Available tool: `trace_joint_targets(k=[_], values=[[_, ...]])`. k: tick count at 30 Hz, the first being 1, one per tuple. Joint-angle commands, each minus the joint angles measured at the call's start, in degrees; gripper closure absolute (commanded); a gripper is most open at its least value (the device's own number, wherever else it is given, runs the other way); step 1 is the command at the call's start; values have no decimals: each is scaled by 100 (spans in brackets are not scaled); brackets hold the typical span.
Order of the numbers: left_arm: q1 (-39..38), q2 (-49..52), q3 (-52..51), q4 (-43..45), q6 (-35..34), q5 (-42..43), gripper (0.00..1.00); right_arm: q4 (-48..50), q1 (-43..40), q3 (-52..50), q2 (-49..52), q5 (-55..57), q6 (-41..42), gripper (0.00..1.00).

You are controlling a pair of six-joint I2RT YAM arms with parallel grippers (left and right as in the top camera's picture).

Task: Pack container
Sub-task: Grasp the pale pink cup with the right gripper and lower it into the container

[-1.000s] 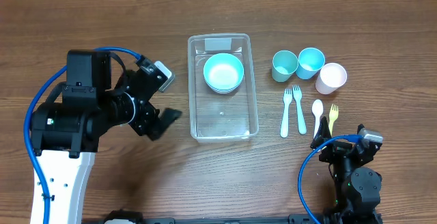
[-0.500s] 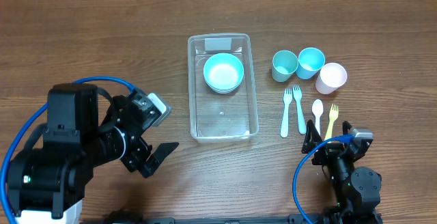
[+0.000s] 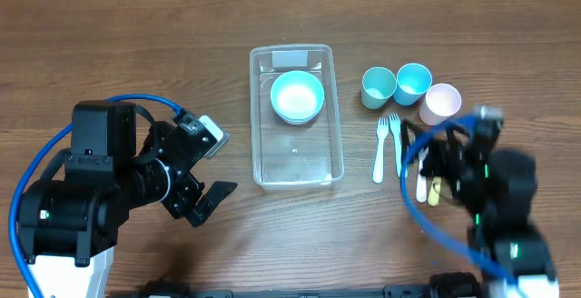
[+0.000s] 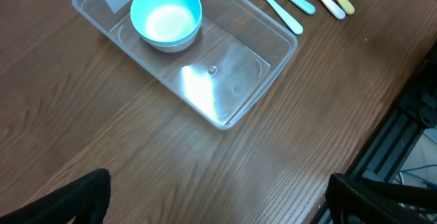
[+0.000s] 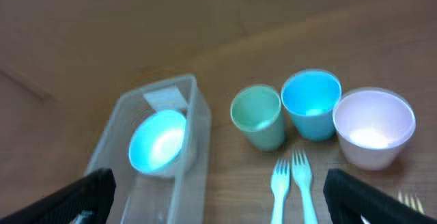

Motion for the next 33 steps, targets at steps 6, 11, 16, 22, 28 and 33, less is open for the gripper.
trace_joint_targets(k=[6,11,16,22,28,33], values=[[4,13,55,0,125,28,0,-774,-114,2859,3121,570,-223,0],[4,13,55,0,125,28,0,-1246,-1711,3049,3713,636,2,0],[4,13,55,0,125,28,0,-1244,-2181,3049,4706,564,-492,6],[4,13,55,0,125,28,0,-1609,-2181,3045,5383,595,-507,10],[4,13,55,0,125,28,0,-1729,-2162,3045,5639,483,-964,10],[4,13,55,0,125,28,0,-1414,-2065,3045,5827,422,-1543,12]])
